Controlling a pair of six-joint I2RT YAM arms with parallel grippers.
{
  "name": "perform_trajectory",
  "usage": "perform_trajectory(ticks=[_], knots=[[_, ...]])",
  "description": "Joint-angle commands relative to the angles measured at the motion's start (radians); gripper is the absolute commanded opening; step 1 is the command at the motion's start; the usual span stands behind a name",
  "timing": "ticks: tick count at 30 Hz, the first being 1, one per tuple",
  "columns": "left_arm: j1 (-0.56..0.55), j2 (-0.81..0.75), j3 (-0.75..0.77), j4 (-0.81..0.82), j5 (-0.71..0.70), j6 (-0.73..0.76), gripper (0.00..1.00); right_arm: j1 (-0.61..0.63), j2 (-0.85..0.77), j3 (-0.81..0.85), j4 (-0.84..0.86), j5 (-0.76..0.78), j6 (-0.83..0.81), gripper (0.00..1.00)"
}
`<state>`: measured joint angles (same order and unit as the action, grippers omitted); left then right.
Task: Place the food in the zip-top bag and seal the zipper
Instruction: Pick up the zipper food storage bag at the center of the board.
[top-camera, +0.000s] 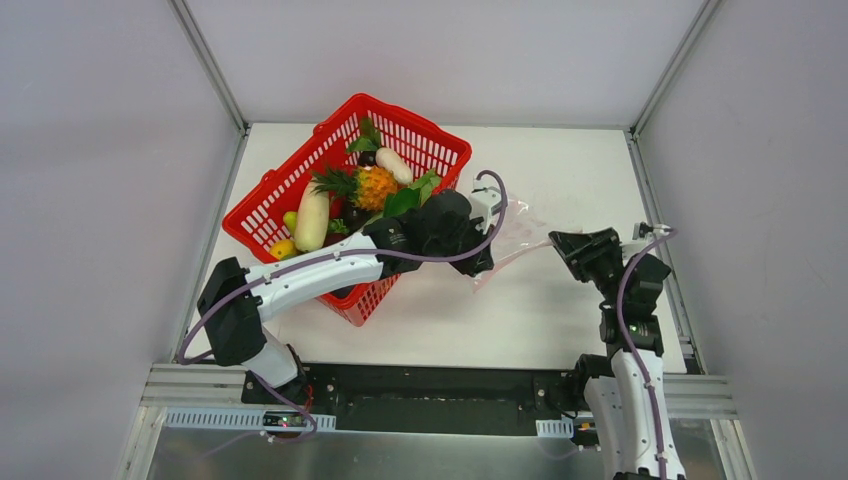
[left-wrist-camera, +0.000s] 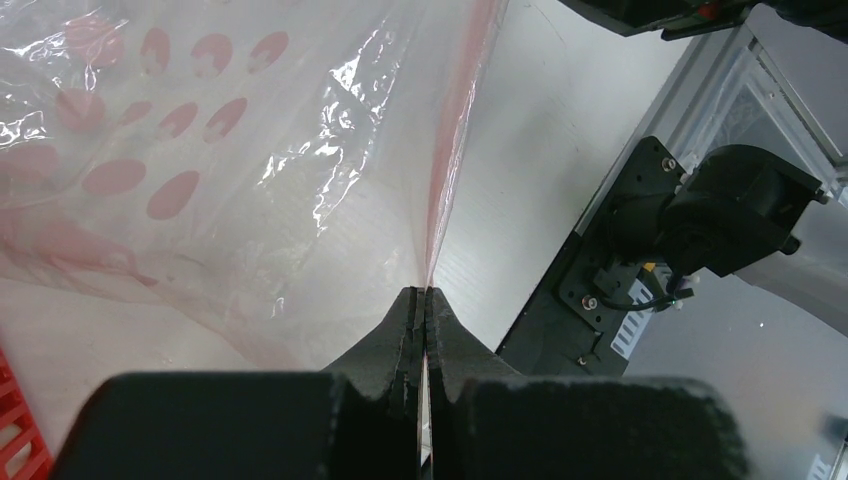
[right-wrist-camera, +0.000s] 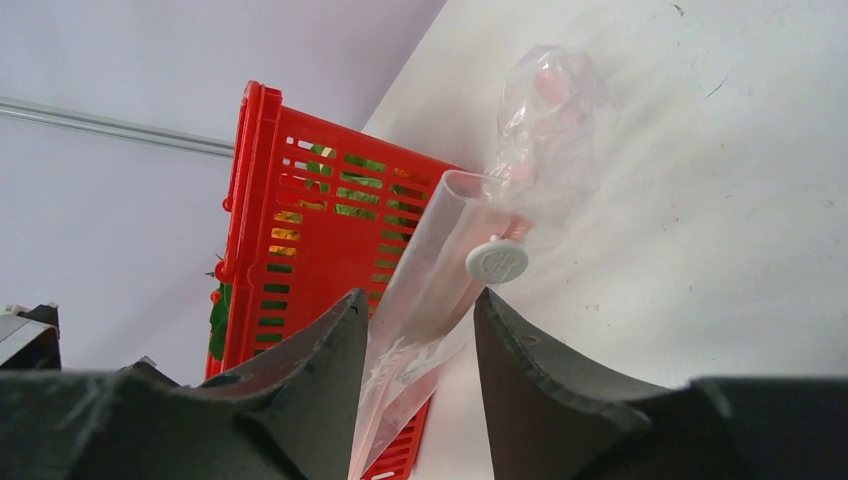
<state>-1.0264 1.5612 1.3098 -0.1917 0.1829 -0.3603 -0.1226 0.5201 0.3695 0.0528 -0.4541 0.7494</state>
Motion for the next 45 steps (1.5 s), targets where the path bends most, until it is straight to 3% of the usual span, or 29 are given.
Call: perform_trajectory(ticks=[1,6,17,19,27,32,39,45], knots=[[0.006,-0.049,0.004,0.032,0.030,-0.011,0.00,-0.009,0.016,-0.009,0.075,-0.005,0.030,0.47],[0.006,-0.070,-0.002,0.005,0.035,0.003,0.00,-0.015,0.006,-0.031,0.111,-0.015,0.037,0.44],[0.005,-0.083,-0.015,-0.018,0.026,0.038,0.00,-0.018,0.001,-0.029,0.134,-0.098,0.061,0.23],[0.005,-0.077,-0.007,-0.024,0.025,0.043,0.14,-0.018,0.006,-0.011,0.101,-0.114,0.044,0.21],[-0.038,-0.049,0.041,-0.038,0.026,0.108,0.46,-0.018,0.012,0.006,0.056,-0.126,0.025,0.10],[-0.137,0.000,0.126,-0.116,-0.118,0.201,0.52,-0.018,0.029,0.038,-0.023,-0.090,0.011,0.10],[-0.248,0.054,0.132,-0.074,-0.354,0.255,0.57,-0.018,0.029,0.116,-0.224,0.012,-0.046,0.11],[-0.296,0.115,0.112,-0.003,-0.477,0.230,0.59,-0.018,0.016,0.107,-0.201,-0.015,-0.020,0.12]])
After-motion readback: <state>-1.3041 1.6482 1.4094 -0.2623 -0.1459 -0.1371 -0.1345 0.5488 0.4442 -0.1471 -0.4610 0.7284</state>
